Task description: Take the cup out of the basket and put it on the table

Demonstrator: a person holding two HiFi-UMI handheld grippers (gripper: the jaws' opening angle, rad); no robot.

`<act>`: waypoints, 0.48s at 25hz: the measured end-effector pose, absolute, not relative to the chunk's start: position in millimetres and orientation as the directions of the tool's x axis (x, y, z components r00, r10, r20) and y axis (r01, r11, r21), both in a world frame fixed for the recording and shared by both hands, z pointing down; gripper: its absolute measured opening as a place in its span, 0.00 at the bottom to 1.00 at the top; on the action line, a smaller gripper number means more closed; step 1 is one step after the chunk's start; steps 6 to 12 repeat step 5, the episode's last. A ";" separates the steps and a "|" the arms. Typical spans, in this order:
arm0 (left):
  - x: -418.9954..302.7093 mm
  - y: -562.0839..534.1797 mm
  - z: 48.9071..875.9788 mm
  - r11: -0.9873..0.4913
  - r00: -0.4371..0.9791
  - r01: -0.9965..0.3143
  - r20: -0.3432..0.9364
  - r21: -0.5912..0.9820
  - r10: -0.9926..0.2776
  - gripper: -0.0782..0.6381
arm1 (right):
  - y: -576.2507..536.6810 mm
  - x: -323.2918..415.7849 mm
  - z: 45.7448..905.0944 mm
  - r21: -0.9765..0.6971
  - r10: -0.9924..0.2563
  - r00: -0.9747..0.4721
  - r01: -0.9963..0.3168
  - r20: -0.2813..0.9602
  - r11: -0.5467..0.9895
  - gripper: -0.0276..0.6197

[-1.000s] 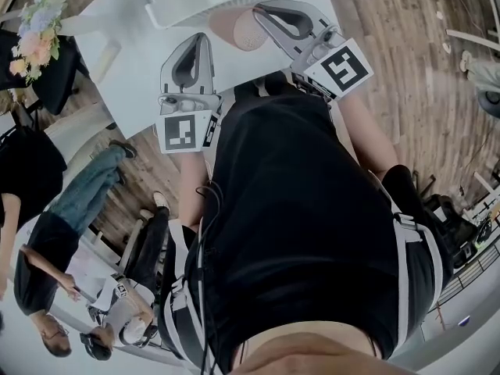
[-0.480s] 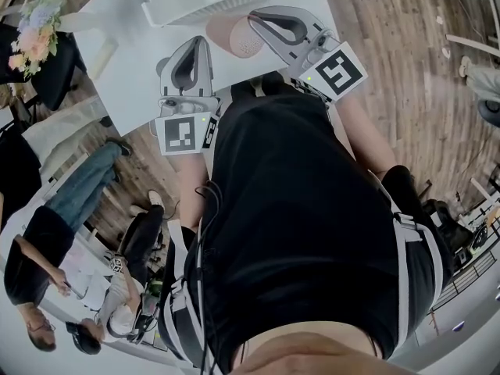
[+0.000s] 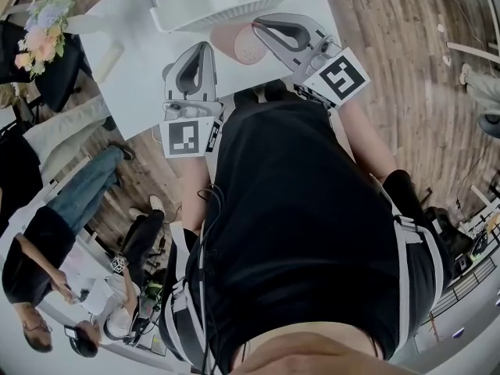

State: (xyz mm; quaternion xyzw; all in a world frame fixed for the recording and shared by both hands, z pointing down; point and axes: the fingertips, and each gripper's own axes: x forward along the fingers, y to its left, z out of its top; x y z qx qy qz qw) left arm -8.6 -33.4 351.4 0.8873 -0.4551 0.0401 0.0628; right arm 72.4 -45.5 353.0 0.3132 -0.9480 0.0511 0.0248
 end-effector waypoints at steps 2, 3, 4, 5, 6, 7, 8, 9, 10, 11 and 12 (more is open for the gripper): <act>-10.2 -34.6 350.4 -0.579 0.583 -0.812 0.125 0.075 -0.802 0.14 | -47.3 71.6 351.7 -0.084 -0.593 -0.802 -0.598 0.078 0.797 0.09; -11.2 -35.1 350.0 -0.579 0.584 -0.812 0.124 0.075 -0.802 0.14 | -48.1 70.8 350.6 -0.084 -0.593 -0.801 -0.598 0.075 0.797 0.09; -12.3 -35.6 349.7 -0.579 0.584 -0.812 0.124 0.075 -0.802 0.14 | -48.8 70.0 349.5 -0.085 -0.594 -0.801 -0.598 0.072 0.797 0.09; -13.4 -36.2 349.4 -0.579 0.584 -0.812 0.123 0.075 -0.802 0.14 | -49.4 69.1 348.3 -0.086 -0.595 -0.801 -0.599 0.068 0.796 0.09; -13.4 -36.2 349.4 -0.579 0.584 -0.812 0.123 0.075 -0.802 0.14 | -49.4 69.1 348.3 -0.086 -0.595 -0.801 -0.599 0.068 0.796 0.09; -13.4 -36.2 349.4 -0.579 0.584 -0.812 0.123 0.075 -0.802 0.14 | -49.4 69.1 348.3 -0.086 -0.595 -0.801 -0.599 0.068 0.796 0.09; -13.4 -36.2 349.4 -0.579 0.584 -0.812 0.123 0.075 -0.802 0.14 | -49.4 69.1 348.3 -0.086 -0.595 -0.801 -0.599 0.068 0.796 0.09; -13.4 -36.2 349.4 -0.579 0.584 -0.812 0.123 0.075 -0.802 0.14 | -49.4 69.1 348.3 -0.086 -0.595 -0.801 -0.599 0.068 0.796 0.09; -13.4 -36.2 349.4 -0.579 0.584 -0.812 0.123 0.075 -0.802 0.14 | -49.4 69.1 348.3 -0.086 -0.595 -0.801 -0.599 0.068 0.796 0.09; -13.4 -36.2 349.4 -0.579 0.584 -0.812 0.123 0.075 -0.802 0.14 | -49.4 69.1 348.3 -0.086 -0.595 -0.801 -0.599 0.068 0.796 0.09; -13.4 -36.2 349.4 -0.579 0.584 -0.812 0.123 0.075 -0.802 0.14 | -49.4 69.1 348.3 -0.086 -0.595 -0.801 -0.599 0.068 0.796 0.09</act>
